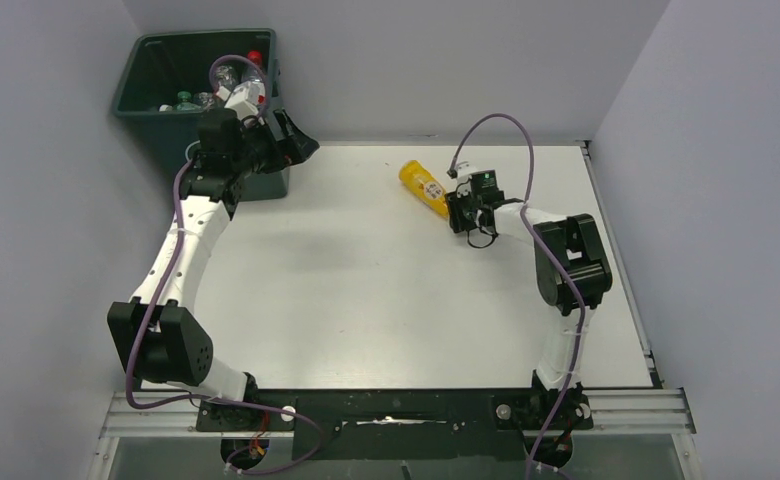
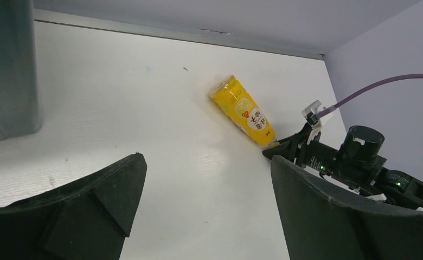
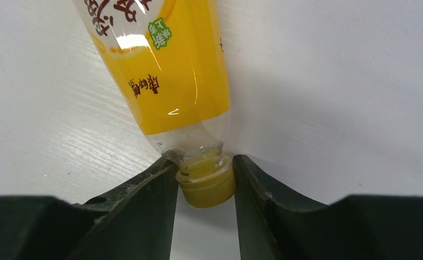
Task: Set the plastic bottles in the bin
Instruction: Pick up the plastic bottle at the center of the board.
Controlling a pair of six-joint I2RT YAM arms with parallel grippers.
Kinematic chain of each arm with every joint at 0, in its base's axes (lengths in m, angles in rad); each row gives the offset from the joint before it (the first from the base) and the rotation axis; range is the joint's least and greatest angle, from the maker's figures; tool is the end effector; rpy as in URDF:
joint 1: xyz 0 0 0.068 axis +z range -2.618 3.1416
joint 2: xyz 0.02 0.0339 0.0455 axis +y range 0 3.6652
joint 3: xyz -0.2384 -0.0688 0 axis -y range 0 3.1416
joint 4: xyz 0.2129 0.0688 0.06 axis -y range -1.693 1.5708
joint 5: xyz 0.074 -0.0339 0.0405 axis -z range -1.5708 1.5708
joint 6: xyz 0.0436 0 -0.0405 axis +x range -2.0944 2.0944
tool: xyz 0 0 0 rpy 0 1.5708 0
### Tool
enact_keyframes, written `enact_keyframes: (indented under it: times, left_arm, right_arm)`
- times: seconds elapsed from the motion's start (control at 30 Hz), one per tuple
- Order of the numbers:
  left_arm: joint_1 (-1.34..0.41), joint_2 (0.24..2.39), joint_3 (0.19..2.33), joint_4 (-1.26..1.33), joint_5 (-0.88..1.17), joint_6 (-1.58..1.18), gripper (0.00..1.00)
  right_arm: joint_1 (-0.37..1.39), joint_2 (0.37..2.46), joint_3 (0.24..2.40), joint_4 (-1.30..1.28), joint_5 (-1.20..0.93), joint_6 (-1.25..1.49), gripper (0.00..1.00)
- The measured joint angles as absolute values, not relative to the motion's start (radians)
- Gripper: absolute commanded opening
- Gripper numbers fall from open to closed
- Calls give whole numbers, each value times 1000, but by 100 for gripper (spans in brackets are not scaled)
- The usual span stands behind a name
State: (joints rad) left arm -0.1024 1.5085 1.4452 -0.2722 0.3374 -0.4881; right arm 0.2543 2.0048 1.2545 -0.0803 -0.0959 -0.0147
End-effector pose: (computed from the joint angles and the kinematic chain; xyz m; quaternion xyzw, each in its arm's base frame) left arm 0.3269 -0.0481 0.3599 -0.0586 0.8074 -0.2971 0.5064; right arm 0.3823 0.1037 0.1418 -0.1421 0.9205 0.0875 0.3534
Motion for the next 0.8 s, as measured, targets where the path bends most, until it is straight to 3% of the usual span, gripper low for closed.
enact_keyframes:
  times: [0.23,0.5,0.8]
  left_arm:
    - [-104,1509,1445,-290,332,-486,86]
    - [-122,1506,1411,-288,332,-490,86]
    - [-168,1465,1299,-257,372,-535,86]
  right_arm:
    - [279,2004,1254,-81,-90,-18,22]
    - [330,1946,1215,-122,-99,27,18]
    - [434,1718,1101,-148,-97,128,16]
